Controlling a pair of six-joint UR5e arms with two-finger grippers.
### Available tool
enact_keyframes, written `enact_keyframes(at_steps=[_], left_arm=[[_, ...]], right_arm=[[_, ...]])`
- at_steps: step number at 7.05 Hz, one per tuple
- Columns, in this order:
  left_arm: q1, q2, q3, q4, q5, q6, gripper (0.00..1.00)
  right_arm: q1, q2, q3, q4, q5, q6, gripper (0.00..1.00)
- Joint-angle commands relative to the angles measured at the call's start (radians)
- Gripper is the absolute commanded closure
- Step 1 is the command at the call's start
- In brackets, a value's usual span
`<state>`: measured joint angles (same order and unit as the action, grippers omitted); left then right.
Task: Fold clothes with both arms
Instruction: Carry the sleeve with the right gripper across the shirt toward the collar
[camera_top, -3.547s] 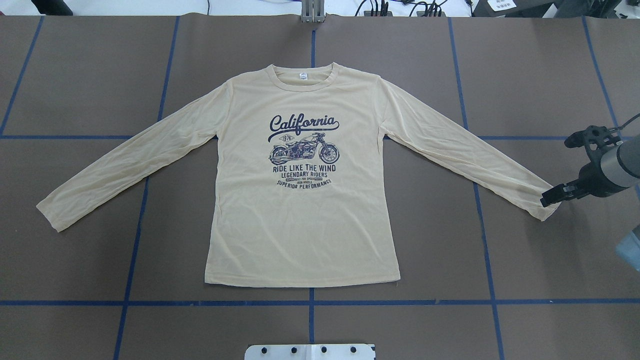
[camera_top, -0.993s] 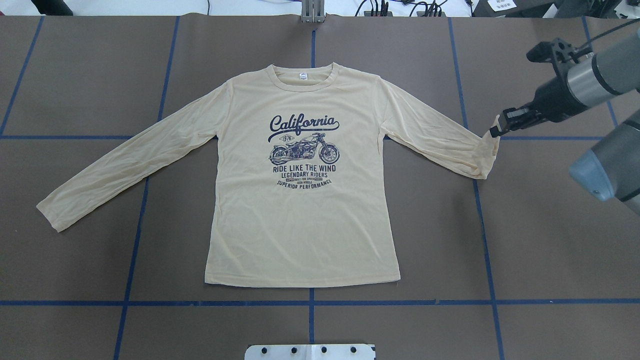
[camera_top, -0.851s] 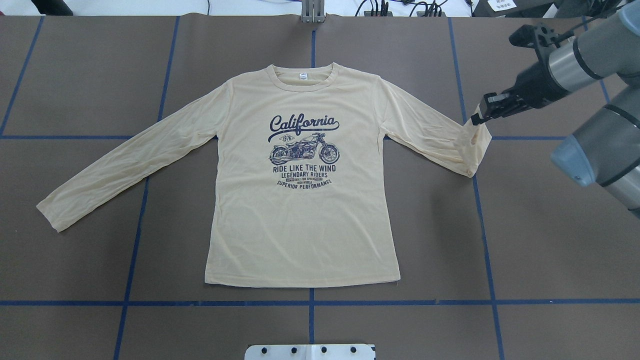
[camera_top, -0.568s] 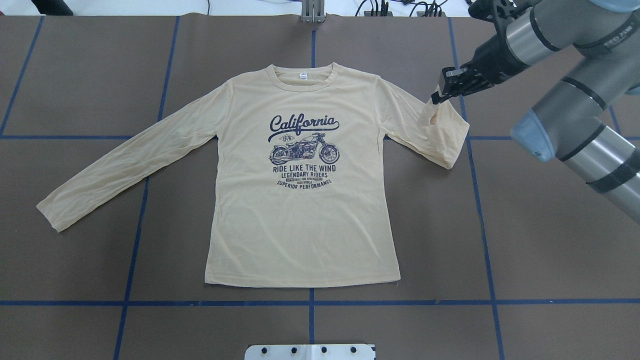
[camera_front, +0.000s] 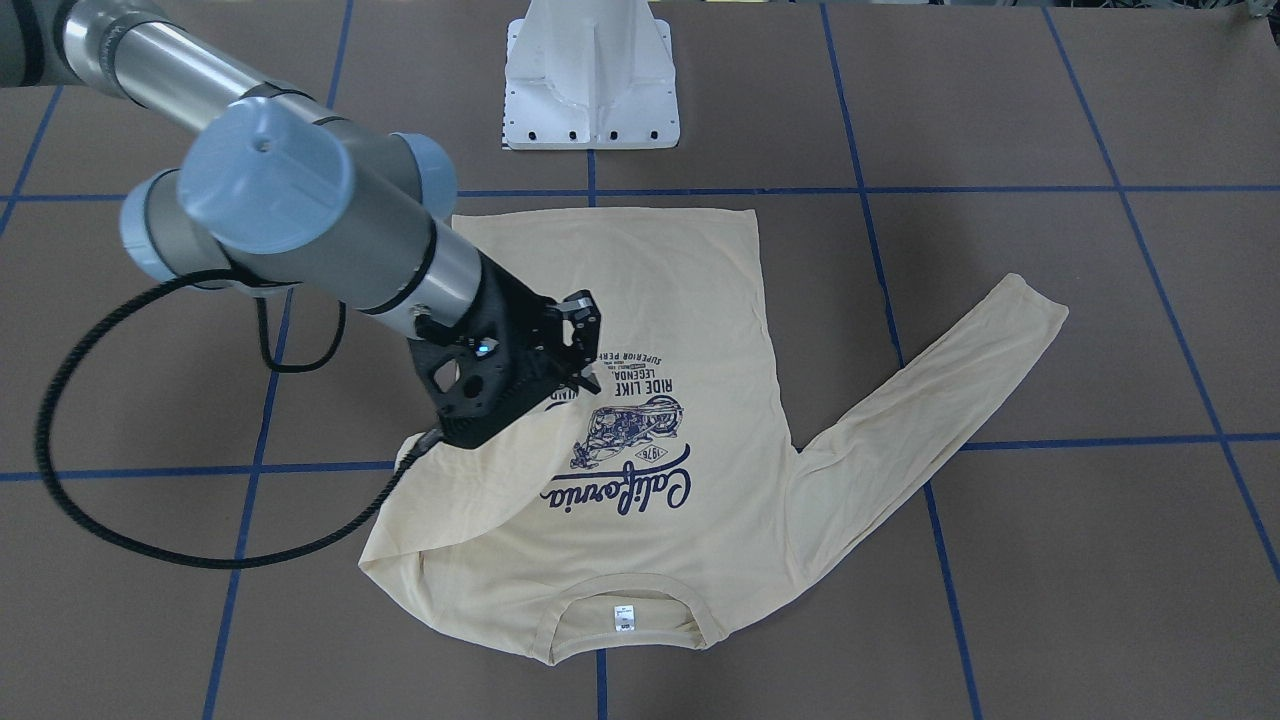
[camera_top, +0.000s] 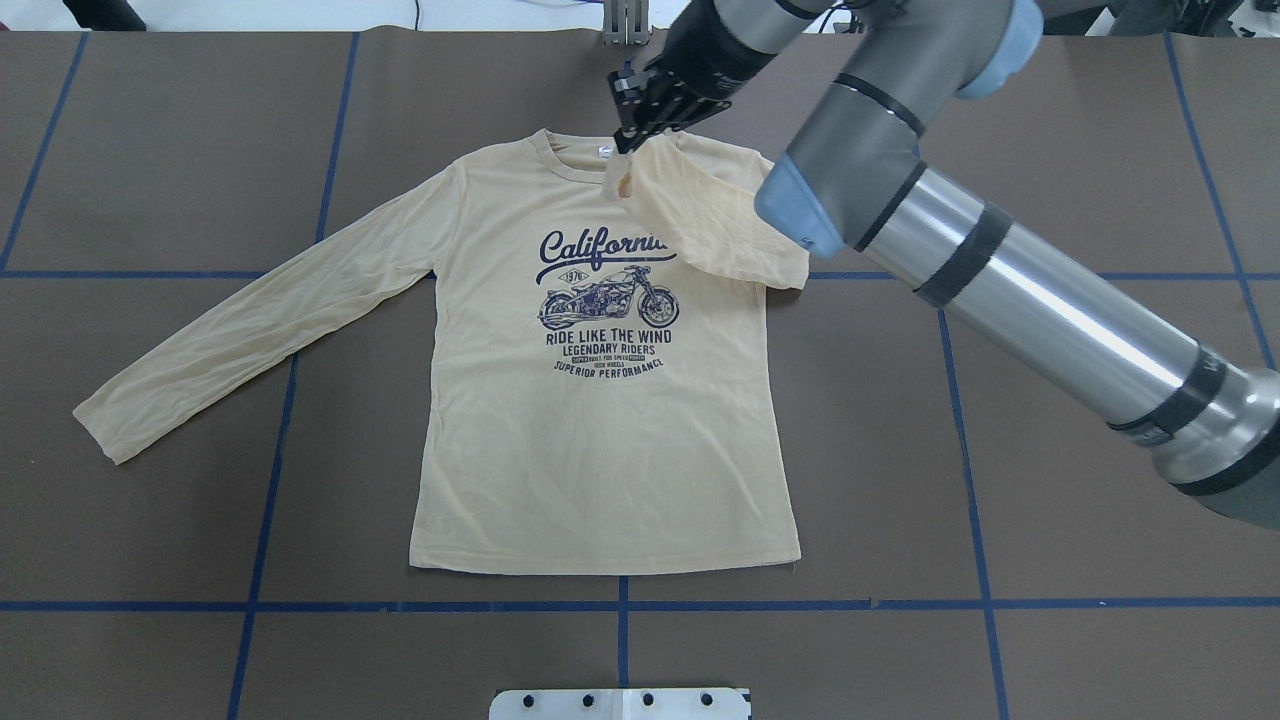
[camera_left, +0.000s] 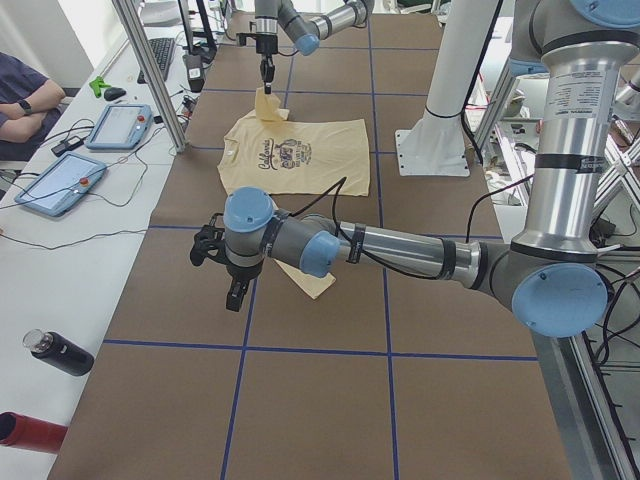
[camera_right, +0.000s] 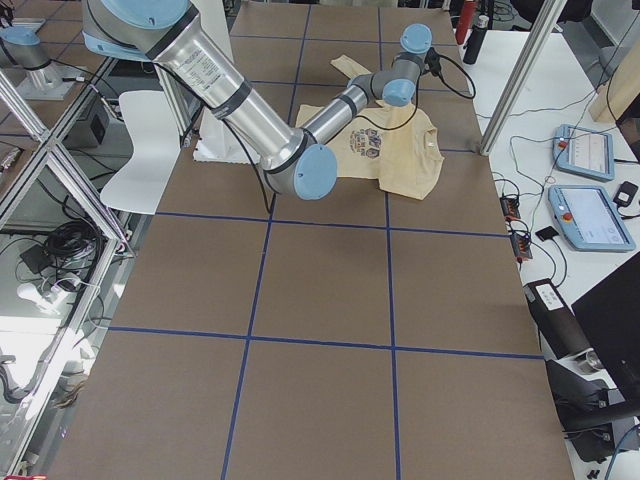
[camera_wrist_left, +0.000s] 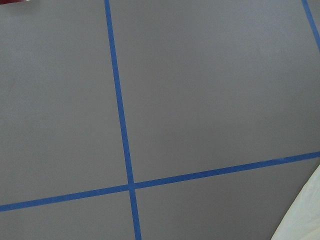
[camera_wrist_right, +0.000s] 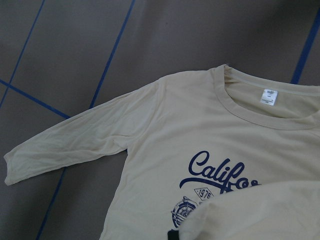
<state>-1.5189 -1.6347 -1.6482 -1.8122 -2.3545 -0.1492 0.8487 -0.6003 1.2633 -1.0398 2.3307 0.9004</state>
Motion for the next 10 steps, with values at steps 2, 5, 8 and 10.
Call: enact_keyframes(at_steps=[2,5,8,10], left_arm=[[0.002,-0.011,0.028,0.001,0.001,-0.006,0.00],[0.005,-0.016,0.027,0.001,0.001,-0.018,0.00],[0.006,-0.017,0.030,-0.003,0.001,-0.016,0.00],[0.006,-0.023,0.041,-0.003,0.000,-0.018,0.01]], right_arm=[[-0.108,0.184,-0.262,0.006,-0.201,-0.001,1.00],[-0.169,0.227,-0.361,0.006,-0.339,-0.001,1.00],[-0.206,0.276,-0.403,0.026,-0.442,0.000,1.00],[-0.241,0.287,-0.404,0.070,-0.557,0.104,0.02]])
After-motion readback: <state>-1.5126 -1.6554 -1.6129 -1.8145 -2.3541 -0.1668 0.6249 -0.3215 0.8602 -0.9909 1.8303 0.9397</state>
